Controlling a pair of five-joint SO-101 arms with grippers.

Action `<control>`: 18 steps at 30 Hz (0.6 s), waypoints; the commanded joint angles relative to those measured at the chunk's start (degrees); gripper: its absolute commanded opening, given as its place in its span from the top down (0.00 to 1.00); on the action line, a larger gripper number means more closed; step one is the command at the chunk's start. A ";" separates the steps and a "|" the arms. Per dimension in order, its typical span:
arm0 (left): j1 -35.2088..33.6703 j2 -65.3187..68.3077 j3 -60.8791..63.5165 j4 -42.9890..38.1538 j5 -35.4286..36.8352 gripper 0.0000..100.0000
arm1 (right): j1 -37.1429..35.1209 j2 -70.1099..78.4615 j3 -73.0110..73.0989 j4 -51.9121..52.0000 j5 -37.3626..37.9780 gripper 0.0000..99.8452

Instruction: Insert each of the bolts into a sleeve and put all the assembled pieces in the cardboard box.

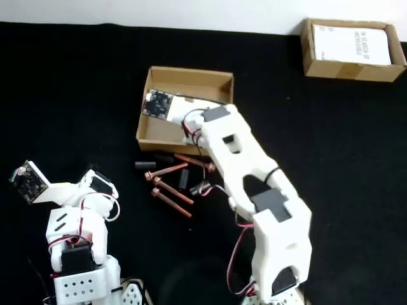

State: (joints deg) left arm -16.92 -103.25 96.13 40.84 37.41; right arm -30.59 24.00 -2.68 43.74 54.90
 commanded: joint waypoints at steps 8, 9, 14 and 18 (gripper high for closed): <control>0.84 -0.22 1.01 -1.14 0.26 0.99 | -2.95 -4.88 -6.20 6.64 -5.10 0.81; 0.84 -0.22 1.01 -1.14 0.26 0.99 | -3.30 -6.29 -6.37 8.84 -6.42 0.82; 0.84 -0.22 1.01 -1.14 0.26 0.99 | -6.20 -15.96 -5.93 25.98 -13.27 0.85; 0.75 -0.22 1.01 -1.14 0.26 0.99 | -9.01 -22.11 -5.85 42.86 -15.12 0.85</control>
State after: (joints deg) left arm -16.92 -103.25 96.13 40.84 37.41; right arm -37.63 8.53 -6.02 75.03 40.92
